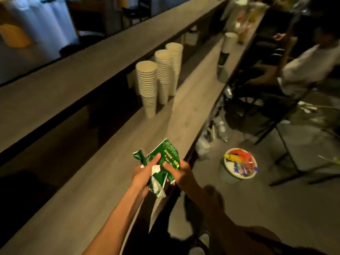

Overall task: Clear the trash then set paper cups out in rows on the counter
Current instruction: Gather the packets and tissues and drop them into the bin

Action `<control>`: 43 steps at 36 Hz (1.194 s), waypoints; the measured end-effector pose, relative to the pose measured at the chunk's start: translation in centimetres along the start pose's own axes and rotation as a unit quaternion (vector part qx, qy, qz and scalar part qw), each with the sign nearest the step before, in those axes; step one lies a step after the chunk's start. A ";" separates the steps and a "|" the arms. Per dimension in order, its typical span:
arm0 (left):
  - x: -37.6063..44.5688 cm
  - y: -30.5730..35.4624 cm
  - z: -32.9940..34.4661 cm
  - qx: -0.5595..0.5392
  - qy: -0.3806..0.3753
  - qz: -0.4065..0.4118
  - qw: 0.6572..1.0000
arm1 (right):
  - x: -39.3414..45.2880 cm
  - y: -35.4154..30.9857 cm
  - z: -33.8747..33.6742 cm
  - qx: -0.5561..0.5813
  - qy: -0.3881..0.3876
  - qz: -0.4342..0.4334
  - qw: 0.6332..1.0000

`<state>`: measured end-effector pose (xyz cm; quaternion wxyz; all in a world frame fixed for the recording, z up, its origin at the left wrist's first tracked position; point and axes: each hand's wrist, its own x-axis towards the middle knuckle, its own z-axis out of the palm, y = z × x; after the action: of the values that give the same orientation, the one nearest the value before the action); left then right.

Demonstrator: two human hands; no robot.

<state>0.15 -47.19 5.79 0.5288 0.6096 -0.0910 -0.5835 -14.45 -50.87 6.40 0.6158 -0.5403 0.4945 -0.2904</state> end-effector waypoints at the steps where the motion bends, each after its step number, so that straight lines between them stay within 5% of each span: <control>1: 0.6 -0.6 2.1 0.020 -0.024 0.003 0.999 | -0.4 -0.2 -1.8 0.006 0.009 0.014 1.000; 6: 2.3 -3.7 13.6 0.095 -0.104 -0.023 0.990 | -0.8 2.1 -12.1 0.008 0.046 0.047 0.998; 19: 10.5 -12.4 36.1 0.171 -0.161 -0.056 0.970 | 4.2 10.4 -33.7 0.184 0.222 0.105 0.952; 30: 26.5 -23.8 45.0 0.207 -0.149 -0.113 0.960 | 13.6 21.9 -44.9 0.157 0.304 0.161 0.926; 35: 34.5 -29.3 48.1 0.239 -0.120 -0.141 0.953 | 18.1 29.0 -48.8 0.158 0.333 0.252 0.895; 43: 44.8 -38.4 52.2 0.202 -0.059 -0.181 0.961 | 25.2 38.8 -51.7 0.248 0.281 0.385 0.843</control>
<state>-47.89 -91.68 -38.07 0.2737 0.6747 -0.1260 -0.6738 -60.37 -83.26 -34.21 0.6261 -0.0312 0.7261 -0.2827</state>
